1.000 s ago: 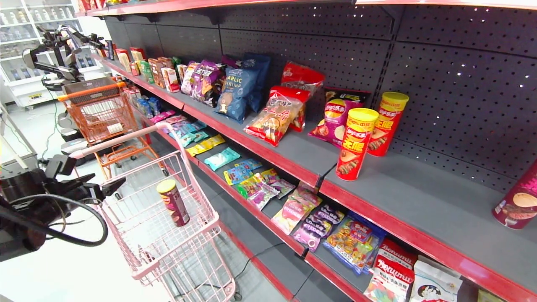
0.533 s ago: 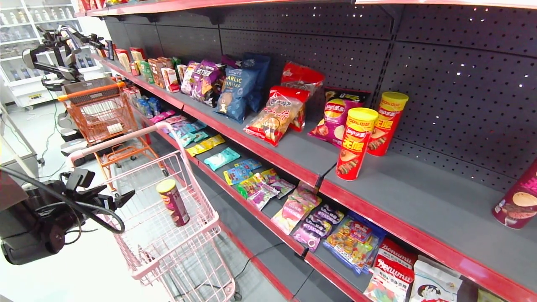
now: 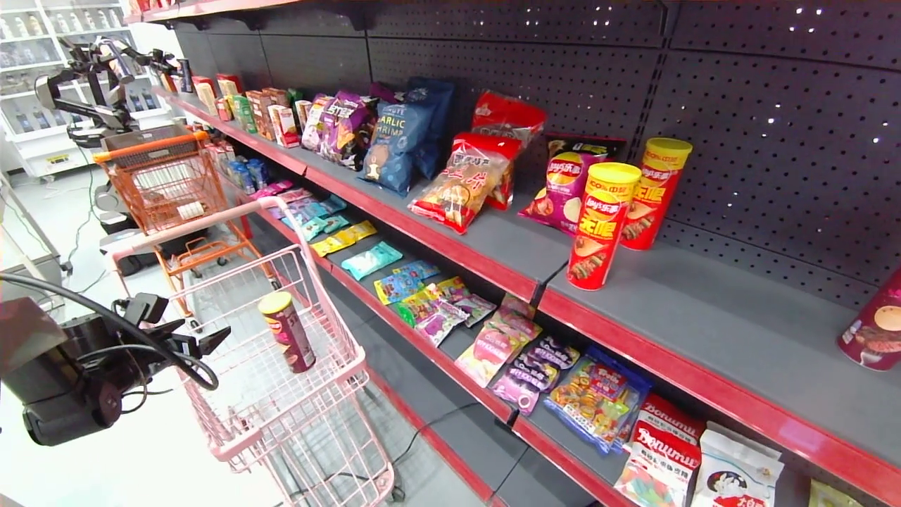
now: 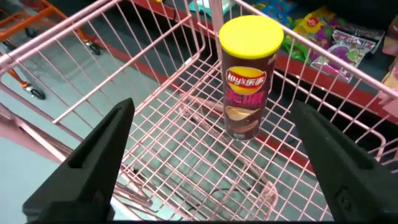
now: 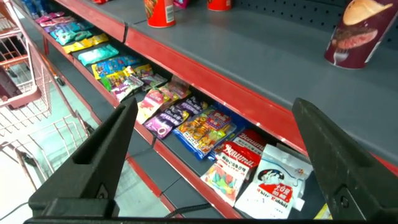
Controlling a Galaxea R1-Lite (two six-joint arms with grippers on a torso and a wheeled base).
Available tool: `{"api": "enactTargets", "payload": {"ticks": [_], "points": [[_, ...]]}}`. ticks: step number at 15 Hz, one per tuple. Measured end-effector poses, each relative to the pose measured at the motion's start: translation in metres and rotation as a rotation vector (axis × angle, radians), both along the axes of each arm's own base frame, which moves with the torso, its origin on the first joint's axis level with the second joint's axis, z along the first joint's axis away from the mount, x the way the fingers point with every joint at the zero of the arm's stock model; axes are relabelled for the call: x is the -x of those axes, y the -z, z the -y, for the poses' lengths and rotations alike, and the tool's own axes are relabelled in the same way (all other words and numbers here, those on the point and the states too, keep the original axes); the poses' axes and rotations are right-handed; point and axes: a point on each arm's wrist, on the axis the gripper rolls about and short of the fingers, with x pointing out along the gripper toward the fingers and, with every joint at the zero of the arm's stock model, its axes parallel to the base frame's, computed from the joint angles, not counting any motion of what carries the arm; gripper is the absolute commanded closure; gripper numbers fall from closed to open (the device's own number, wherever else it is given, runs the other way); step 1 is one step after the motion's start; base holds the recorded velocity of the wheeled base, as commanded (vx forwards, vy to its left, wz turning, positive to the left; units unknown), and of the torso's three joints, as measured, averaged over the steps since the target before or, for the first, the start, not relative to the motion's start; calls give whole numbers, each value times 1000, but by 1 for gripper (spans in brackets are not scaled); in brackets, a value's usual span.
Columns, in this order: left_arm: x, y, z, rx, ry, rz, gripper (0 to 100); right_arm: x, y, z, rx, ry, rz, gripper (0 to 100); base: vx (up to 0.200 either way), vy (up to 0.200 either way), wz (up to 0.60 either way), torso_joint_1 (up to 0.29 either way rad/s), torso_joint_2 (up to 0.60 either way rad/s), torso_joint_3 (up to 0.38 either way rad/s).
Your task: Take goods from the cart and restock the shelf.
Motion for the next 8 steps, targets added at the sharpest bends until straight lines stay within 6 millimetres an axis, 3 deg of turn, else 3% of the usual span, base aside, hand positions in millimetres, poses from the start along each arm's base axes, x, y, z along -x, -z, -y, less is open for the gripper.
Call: {"api": "enactTargets", "payload": {"ticks": [6, 8], "points": [[-4, 8, 0, 2, 3, -4, 0, 0, 0, 0, 0, 0, 0, 0, 0, 0, 0, -144, 340, 192], [-6, 8, -1, 5, 4, -9, 0, 0, 0, 0, 0, 0, 1, 0, 0, 0, 0, -18, 45, 23]]}}
